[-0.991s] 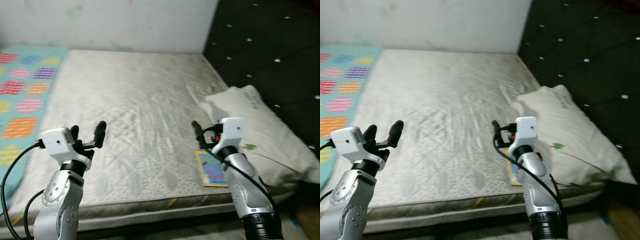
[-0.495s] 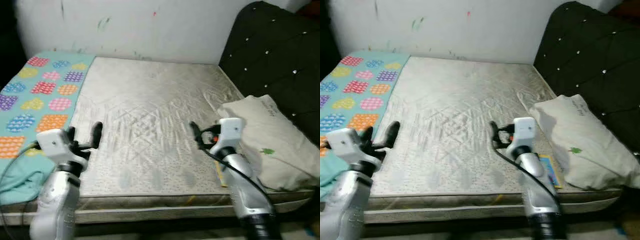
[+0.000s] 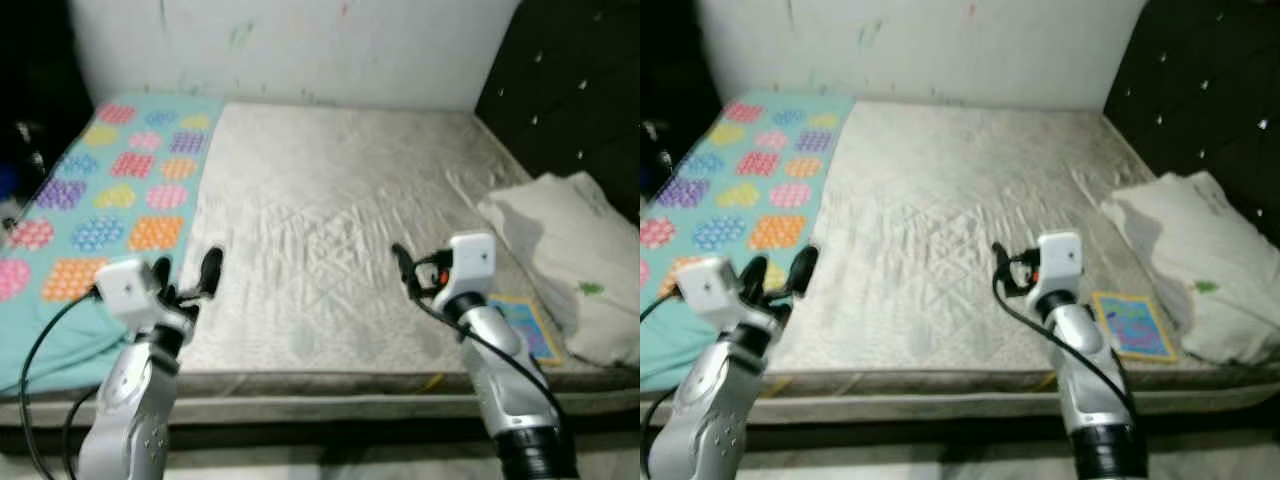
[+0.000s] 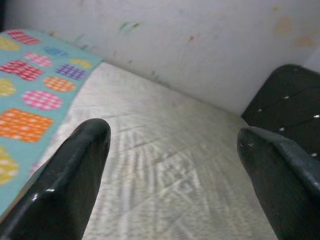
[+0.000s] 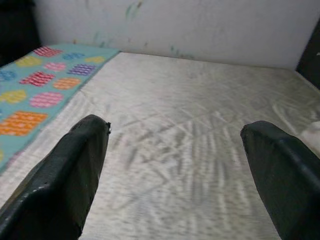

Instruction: Clean up the room

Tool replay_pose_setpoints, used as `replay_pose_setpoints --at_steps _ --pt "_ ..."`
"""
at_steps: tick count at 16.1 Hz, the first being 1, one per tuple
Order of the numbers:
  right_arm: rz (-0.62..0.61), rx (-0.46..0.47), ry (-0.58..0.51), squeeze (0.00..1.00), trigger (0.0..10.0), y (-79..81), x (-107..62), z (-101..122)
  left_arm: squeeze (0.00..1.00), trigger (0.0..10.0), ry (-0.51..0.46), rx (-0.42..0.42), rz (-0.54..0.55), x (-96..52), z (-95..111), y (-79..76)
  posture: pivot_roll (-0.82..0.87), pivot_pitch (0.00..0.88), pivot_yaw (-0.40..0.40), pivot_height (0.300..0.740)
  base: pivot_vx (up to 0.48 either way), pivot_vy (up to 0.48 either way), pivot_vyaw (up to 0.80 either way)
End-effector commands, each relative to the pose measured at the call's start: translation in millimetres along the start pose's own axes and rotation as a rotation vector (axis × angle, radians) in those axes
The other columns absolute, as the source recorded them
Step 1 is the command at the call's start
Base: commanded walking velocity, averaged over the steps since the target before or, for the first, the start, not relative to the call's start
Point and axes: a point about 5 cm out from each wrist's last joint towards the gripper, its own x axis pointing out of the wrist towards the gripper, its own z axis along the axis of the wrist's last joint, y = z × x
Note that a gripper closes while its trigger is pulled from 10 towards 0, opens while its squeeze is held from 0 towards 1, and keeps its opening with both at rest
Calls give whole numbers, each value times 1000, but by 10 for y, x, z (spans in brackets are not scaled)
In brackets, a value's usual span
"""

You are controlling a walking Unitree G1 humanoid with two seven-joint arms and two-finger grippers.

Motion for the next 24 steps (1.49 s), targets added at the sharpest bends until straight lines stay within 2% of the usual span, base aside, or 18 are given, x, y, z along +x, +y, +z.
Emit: replay_pose_setpoints --at_steps 1,6,9,20,24 --pt "13 0 -16 0 10000 47 19 43 0 10000 -11 13 12 8 47 32 -1 0 -74 740 0 472 800" --pt "2 2 -13 0 10000 27 16 38 0 10000 -9 26 28 5 48 46 -4 0 -75 740 0 468 0" --pt "3 -2 -12 0 10000 30 20 37 0 10000 -31 12 -30 6 72 -6 -4 0 -73 740 0 0 0" --pt "-6 -1 -10 0 10000 9 17 26 0 10000 -30 12 -39 4 67 -12 -5 0 -71 740 281 0 0" --pt "-14 -9 -5 0 10000 -21 16 16 0 10000 -14 31 -21 11 54 -6 -4 0 -73 740 0 0 0"
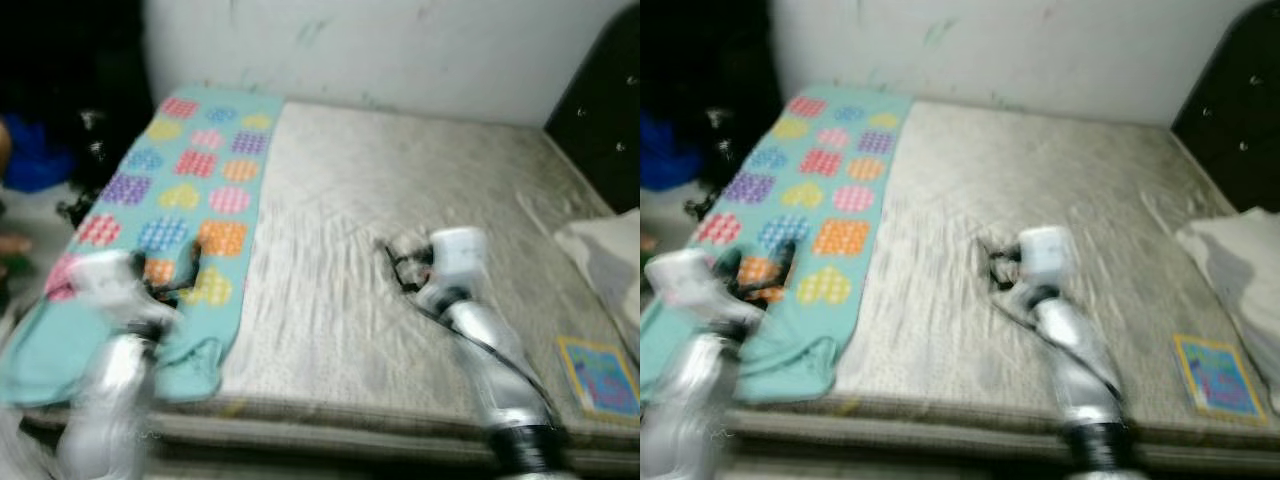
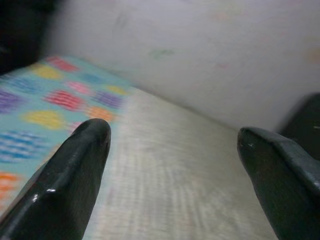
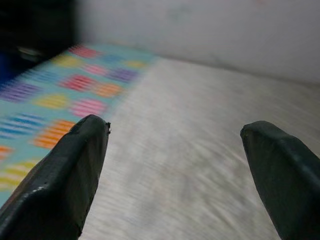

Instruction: Clean up the room

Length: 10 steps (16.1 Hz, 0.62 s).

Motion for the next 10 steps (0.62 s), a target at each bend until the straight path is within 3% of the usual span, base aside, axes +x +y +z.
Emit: replay_pose_setpoints --at_steps 1,10 --pt "12 7 -19 0 10000 60 37 57 0 10000 9 29 36 -45 22 103 -5 0 -72 740 0 0 0" --pt "10 -6 -14 0 10000 58 51 53 0 10000 19 5 81 -40 -6 149 -5 0 -74 740 0 0 -794"
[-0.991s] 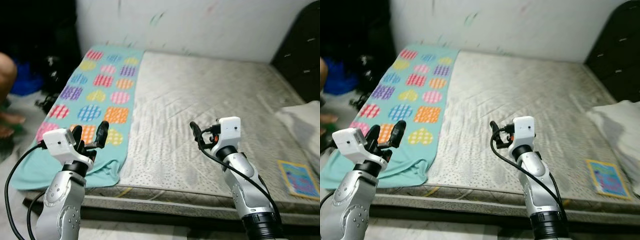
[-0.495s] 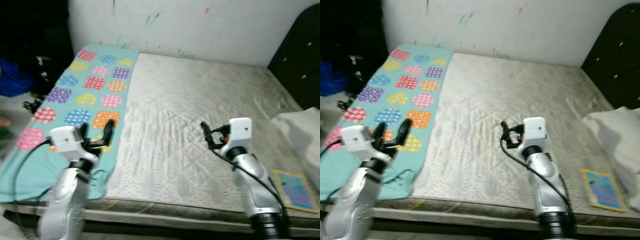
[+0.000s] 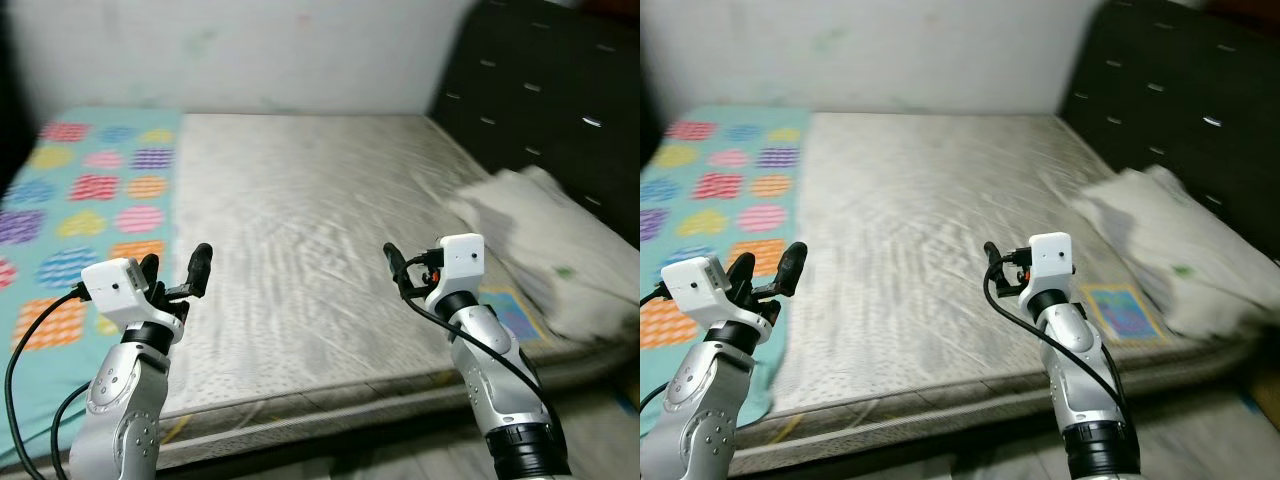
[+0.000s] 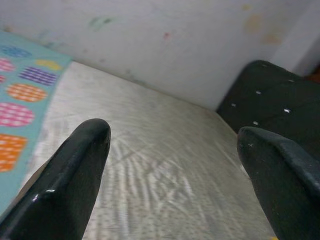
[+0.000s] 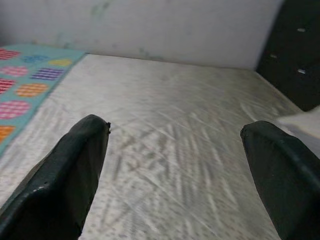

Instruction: Clean up the room

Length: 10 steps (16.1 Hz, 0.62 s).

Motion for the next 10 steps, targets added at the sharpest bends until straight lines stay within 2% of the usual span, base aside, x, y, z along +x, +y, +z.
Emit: replay_pose_setpoints --at_steps 1,4,10 --pt "-8 -4 1 0 10000 -27 4 6 0 10000 14 -6 8 12 -17 8 -5 0 -74 740 0 0 -469" --pt "-4 -10 -2 0 10000 -23 1 12 0 10000 9 -18 -4 19 -14 -4 -7 0 -75 740 0 0 0" --pt "-4 -16 0 0 10000 -29 -2 10 0 10000 6 -27 -6 22 -9 -11 -8 0 -76 740 0 426 0"
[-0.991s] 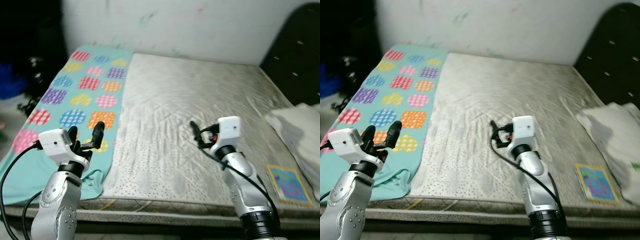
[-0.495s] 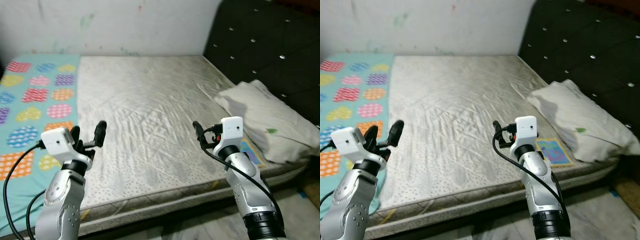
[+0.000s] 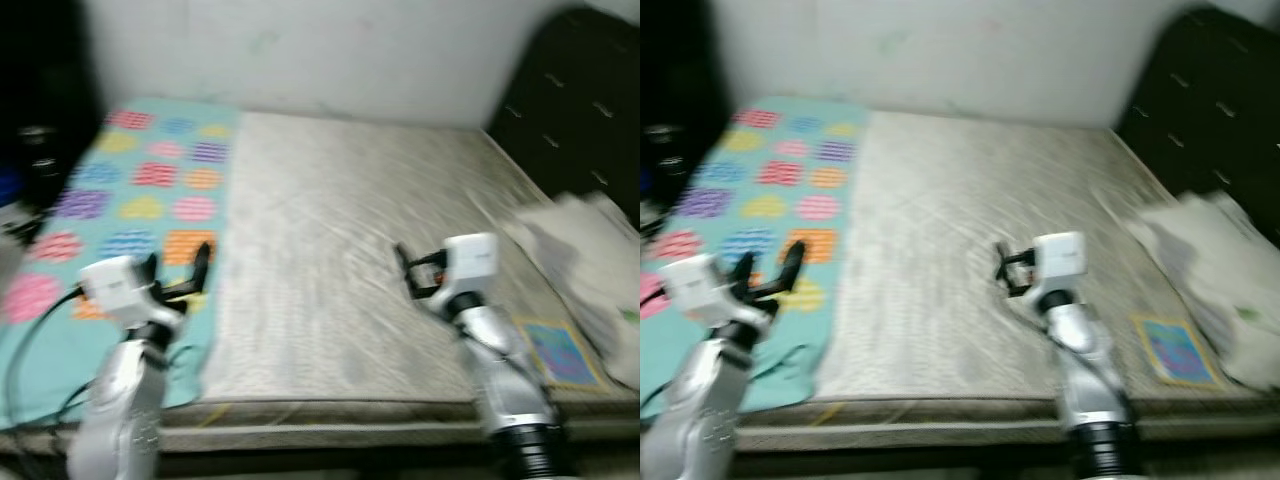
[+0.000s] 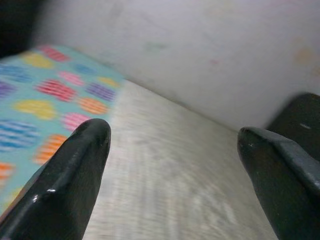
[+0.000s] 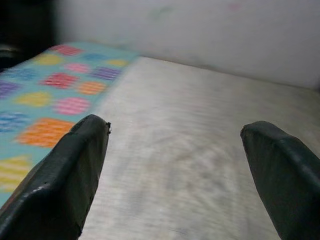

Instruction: Clean up the room

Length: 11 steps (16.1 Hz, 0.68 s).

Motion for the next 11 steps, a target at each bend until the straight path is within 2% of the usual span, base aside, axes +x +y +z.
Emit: replay_pose_setpoints --at_steps 1,11 --pt "-27 -15 -1 0 10000 -98 -14 18 0 10000 13 -13 -21 29 -29 -63 -8 0 -76 740 0 480 0" --pt "26 -22 3 0 10000 -66 4 26 0 10000 -1 6 -1 33 -37 -12 -6 0 -90 740 0 480 0"
